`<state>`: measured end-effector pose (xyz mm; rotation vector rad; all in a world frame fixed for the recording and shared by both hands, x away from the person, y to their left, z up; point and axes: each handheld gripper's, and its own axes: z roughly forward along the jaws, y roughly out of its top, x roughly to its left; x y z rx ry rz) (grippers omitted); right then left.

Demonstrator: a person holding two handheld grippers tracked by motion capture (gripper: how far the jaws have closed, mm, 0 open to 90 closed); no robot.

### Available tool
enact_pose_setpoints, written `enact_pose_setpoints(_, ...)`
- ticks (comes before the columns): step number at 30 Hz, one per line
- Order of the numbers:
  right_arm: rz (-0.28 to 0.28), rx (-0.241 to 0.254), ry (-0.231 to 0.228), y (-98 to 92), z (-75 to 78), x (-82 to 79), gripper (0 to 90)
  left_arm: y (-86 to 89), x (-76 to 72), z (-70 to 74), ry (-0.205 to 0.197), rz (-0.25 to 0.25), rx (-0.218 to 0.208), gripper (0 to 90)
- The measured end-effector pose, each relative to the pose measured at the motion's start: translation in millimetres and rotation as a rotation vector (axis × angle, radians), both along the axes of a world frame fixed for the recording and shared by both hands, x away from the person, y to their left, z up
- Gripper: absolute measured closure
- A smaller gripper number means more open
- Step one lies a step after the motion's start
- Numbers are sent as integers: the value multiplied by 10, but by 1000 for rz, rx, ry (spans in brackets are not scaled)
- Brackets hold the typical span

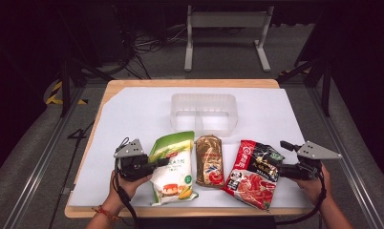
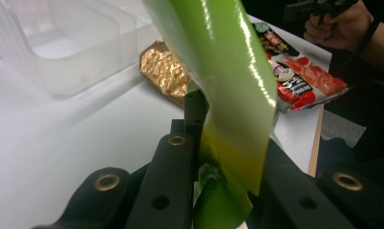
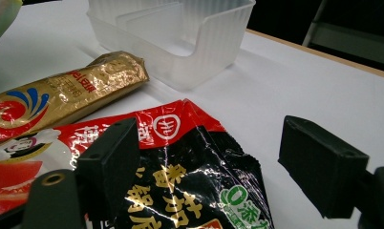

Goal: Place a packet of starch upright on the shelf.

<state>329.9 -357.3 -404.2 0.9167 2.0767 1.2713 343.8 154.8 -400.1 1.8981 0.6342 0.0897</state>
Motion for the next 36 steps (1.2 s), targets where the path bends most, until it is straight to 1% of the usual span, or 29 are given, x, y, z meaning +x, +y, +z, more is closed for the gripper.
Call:
enact_pose_setpoints(2, 0, 2, -2, -3, 6, -1, 221, 4, -20, 34, -12, -9, -8, 874)
enact_pose_setpoints(3, -1, 3, -2, -5, 7, -1, 220, 1, -35, 51, -18, -6, -17, 875)
enact_pose_setpoints(4, -3, 4, -1, -7, 6, -1, 220, 5, -47, 72, -27, -1, -17, 875)
enact_pose_setpoints(6, -7, 1, 0, -11, 4, -1, 220, 5, -68, 106, -56, 10, -22, 875)
enact_pose_setpoints(8, -7, 2, 1, -9, 1, 1, 219, 17, -80, 126, -63, 9, -33, 875)
enact_pose_setpoints(10, -6, 1, 1, -6, -1, 1, 218, 24, -95, 152, -81, 21, -33, 875)
enact_pose_setpoints(11, -3, 0, 1, -3, -2, 0, 218, 27, -101, 161, -77, 20, -44, 876)
enact_pose_setpoints(15, -6, 1, 0, -6, -1, 1, 219, 33, -117, 210, -103, 27, -48, 877)
enact_pose_setpoints(16, -8, 1, 1, -7, -2, 3, 218, 27, -128, 220, -102, 34, -45, 877)
enact_pose_setpoints(17, -8, 3, 2, -7, -4, 4, 218, 22, -127, 233, -119, 41, -33, 877)
enact_pose_setpoints(18, -7, 5, 3, -7, -6, 5, 218, 24, -126, 236, -107, 40, -44, 878)
enact_pose_setpoints(19, -7, 5, 3, -7, -6, 5, 218, 30, -123, 251, -118, 53, -46, 878)
enact_pose_setpoints(23, -7, 8, 4, -10, -5, 5, 218, 45, -120, 283, -119, 62, -54, 878)
enact_pose_setpoints(25, -8, 7, 4, -12, -8, 9, 217, 56, -113, 306, -134, 76, -52, 878)
enact_pose_setpoints(27, -11, 8, 6, -15, -9, 11, 217, 67, -109, 326, -130, 84, -66, 878)
enact_pose_setpoints(30, -13, 9, 5, -17, -7, 11, 217, 79, -96, 366, -144, 97, -76, 878)
enact_pose_setpoints(33, -16, 15, 6, -19, -7, 11, 217, 81, -77, 400, -153, 122, -88, 878)
enact_pose_setpoints(34, -16, 14, 6, -19, -8, 11, 218, 83, -74, 411, -156, 126, -84, 879)
enact_pose_setpoints(35, -17, 12, 7, -17, -10, 10, 218, 83, -69, 425, -170, 137, -81, 879)
enact_pose_setpoints(36, -17, 10, 7, -17, -12, 10, 217, 80, -70, 433, -165, 148, -91, 879)
